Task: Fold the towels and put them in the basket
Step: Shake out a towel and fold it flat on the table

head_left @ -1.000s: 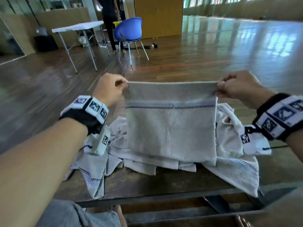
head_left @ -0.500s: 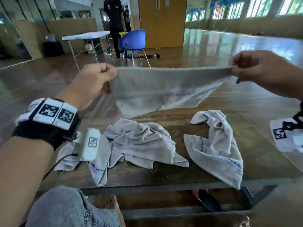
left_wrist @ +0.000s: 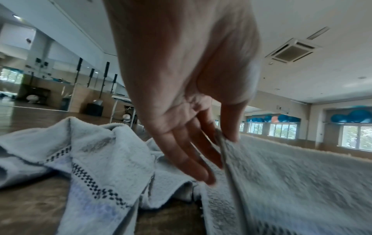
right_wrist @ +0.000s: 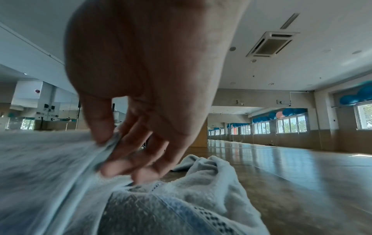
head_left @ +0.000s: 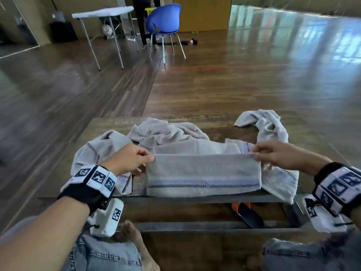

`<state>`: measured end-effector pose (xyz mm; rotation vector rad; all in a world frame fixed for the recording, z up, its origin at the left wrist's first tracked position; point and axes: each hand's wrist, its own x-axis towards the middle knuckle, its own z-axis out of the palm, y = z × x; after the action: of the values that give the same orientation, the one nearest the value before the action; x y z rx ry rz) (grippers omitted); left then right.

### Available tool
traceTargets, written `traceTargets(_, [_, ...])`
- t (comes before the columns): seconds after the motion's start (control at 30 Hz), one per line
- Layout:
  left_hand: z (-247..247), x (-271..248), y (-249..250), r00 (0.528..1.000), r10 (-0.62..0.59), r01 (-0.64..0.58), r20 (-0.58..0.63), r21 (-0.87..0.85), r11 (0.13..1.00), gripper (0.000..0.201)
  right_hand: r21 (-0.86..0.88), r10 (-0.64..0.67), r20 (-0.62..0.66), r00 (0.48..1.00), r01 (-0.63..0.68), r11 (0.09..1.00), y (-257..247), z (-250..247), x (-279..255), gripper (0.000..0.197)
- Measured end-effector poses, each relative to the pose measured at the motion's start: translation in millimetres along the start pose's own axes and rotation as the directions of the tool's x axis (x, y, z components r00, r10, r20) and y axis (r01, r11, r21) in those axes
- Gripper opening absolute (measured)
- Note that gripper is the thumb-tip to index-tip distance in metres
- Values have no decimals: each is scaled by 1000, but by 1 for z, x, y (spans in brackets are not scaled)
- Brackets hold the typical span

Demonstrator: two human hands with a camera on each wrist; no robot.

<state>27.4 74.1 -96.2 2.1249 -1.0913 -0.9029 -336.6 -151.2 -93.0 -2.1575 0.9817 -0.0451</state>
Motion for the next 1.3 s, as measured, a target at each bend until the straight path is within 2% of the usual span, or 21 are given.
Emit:
traceTargets(0.07, [0,13,-2,992,46,-46,-115,-1,999,13,11,-17,-143,990,19,1000,-2,0,18,8])
traceTargets(0.13, [1,25,-5,971,101,-99,-215,19,995,13,-1,-27,-232,972,27,1000,-4,-1,36,7])
traceTargets(0.2, [3,38,-8,956,119,-111,-267,45,993,14,-79,-29,-258,966,9,997,-5,-3,54,8])
traceTargets(0.27, [5,50,-12,955,104,-92,-278,56,994,12,-151,-16,-216,976,-17,988,-5,-2,72,8])
traceTargets(0.4, [13,67,-18,962,156,-119,-226,167,979,9,-193,43,-153,987,-72,979,3,8,98,12])
traceTargets(0.57, [13,77,-23,978,153,-130,-143,157,979,9,-243,49,-75,996,-66,968,10,21,106,8])
traceTargets(0.73, [12,78,-19,981,192,-176,-36,266,948,4,-210,17,-120,993,-42,977,13,26,103,9])
traceTargets(0.9, [9,70,-13,973,217,-185,-76,300,936,5,-216,1,-137,991,-31,976,7,23,94,4])
traceTargets(1.0, [3,63,-8,968,245,-210,-61,344,915,8,-242,-36,-149,988,-1,970,-1,12,86,7])
traceTargets(1.07, [-5,57,1,967,253,-224,-39,347,911,17,-196,-63,-128,990,37,980,-10,-1,78,14])
traceTargets(1.17, [-25,50,26,983,168,-182,71,316,931,28,-181,-78,-121,990,56,982,-27,-24,64,28])
traceTargets(1.23, [-42,44,50,983,121,-162,138,348,923,21,-203,-73,-112,991,50,978,-38,-38,54,18])
traceTargets(1.3, [-55,37,72,979,159,-195,127,370,908,15,-248,-108,-180,978,61,967,-51,-50,42,14])
